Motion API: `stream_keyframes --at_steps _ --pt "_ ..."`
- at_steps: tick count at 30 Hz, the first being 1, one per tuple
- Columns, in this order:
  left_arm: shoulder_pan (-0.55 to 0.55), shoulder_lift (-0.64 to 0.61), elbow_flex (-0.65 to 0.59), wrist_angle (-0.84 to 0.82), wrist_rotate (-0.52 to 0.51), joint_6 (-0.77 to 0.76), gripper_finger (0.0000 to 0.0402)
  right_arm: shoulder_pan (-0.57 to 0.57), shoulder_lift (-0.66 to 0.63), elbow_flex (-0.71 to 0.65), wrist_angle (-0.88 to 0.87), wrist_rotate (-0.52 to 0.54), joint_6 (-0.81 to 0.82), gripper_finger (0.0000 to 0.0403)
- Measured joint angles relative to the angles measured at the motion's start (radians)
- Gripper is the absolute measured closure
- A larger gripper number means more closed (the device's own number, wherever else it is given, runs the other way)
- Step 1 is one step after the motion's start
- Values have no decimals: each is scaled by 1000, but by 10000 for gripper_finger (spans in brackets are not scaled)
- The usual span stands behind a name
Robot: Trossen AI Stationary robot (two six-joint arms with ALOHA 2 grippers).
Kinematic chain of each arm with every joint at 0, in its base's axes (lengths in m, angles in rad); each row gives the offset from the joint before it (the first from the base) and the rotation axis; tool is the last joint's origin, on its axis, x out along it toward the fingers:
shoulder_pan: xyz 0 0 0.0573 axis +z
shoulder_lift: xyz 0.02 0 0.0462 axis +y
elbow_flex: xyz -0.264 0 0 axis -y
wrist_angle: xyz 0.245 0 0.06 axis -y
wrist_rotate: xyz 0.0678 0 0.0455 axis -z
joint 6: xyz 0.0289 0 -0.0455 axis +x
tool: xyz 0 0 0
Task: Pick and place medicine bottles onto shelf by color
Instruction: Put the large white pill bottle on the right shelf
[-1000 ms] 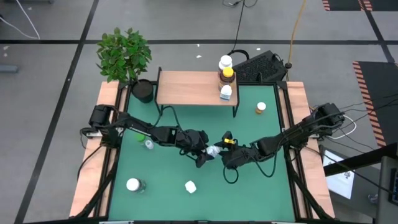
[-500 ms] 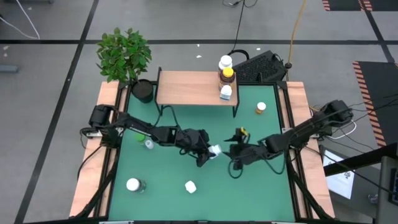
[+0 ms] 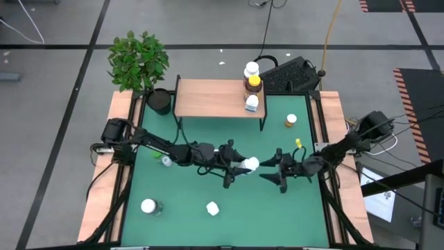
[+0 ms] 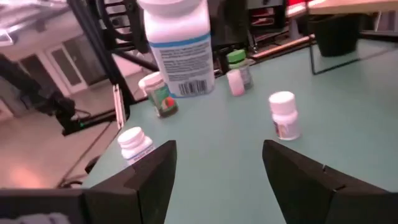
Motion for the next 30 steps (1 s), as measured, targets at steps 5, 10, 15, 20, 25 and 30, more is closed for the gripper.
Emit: stream_keyframes --at_steps 5,10,15,20,25,30 --pt "-21 62 23 92 -14 88 234 6 73 120 2 -25 -152 171" --pt "-28 83 36 96 -15 118 234 5 125 197 -5 -22 -213 171" --pt "-27 83 36 102 -15 118 234 -3 142 211 -2 -19 -227 173" --pt "-27 83 36 105 -14 97 234 -4 142 211 0 -19 -229 204" --pt "-27 83 36 101 -27 45 227 -4 141 211 -15 -22 -225 257" --pt "-28 83 36 1 -41 42 181 -5 139 213 -153 -20 -237 272"
